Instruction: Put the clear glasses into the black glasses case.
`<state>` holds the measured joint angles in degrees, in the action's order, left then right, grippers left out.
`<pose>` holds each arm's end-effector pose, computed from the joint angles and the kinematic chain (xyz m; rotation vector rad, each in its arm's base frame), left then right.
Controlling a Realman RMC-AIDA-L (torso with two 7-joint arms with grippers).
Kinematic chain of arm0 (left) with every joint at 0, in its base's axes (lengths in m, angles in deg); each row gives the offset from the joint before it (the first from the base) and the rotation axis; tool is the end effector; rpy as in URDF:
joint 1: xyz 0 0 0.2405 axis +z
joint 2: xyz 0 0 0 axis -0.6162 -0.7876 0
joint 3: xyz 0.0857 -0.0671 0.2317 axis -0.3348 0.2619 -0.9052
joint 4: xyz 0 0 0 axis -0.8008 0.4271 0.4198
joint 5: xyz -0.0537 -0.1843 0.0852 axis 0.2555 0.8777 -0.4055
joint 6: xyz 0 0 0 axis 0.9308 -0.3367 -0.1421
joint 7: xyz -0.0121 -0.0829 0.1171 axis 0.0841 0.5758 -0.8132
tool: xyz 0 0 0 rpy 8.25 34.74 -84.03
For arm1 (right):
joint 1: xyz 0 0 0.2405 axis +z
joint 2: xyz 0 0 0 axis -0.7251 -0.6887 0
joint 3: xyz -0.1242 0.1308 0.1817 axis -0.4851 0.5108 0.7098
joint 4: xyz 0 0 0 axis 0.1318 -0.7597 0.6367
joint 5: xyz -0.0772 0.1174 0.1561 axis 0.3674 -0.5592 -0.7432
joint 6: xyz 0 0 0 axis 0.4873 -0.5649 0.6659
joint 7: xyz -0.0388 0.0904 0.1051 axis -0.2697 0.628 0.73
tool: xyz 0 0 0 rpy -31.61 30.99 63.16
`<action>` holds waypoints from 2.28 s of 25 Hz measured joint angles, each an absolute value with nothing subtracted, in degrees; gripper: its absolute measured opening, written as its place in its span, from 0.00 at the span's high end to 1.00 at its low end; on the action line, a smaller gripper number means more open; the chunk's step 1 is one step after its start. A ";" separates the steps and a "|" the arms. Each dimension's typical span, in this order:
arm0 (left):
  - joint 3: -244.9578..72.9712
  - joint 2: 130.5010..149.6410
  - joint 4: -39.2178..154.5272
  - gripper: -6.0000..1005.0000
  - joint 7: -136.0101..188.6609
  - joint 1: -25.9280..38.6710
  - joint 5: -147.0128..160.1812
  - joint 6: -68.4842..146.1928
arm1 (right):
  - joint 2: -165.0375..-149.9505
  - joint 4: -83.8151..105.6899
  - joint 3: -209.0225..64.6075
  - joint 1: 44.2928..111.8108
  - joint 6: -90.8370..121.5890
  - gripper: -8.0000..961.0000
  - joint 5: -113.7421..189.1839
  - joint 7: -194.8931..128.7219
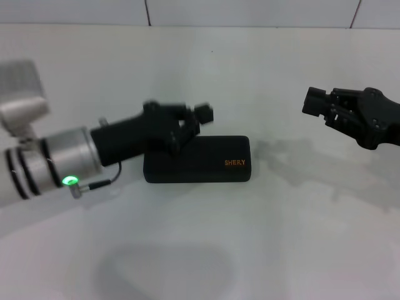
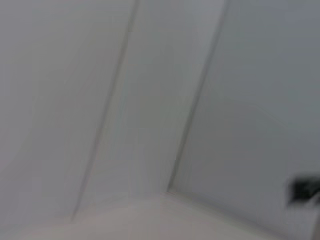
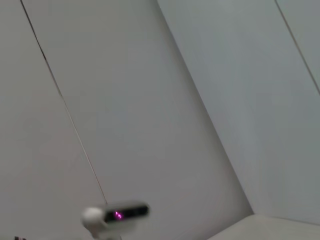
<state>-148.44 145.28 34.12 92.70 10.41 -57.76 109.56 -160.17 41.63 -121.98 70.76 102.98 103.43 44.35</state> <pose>-0.2362 0.3204 -0.0549 -2.5787 -0.6304 -1.0258 0.2370 0.3103 0.0238 -2.6015 0.6258 1.2573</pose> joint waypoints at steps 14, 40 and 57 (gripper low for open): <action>-147.78 145.05 18.09 0.88 95.21 18.91 -52.12 117.41 | -159.46 43.42 -121.50 70.98 103.09 0.82 103.31 43.98; -148.98 144.88 11.48 0.34 99.85 21.97 -53.05 120.54 | -160.64 51.41 -123.14 70.70 105.48 0.38 103.51 40.81; -148.88 144.80 11.43 0.34 98.98 24.83 -52.95 125.16 | -160.49 51.32 -123.25 69.98 109.27 0.12 103.51 37.24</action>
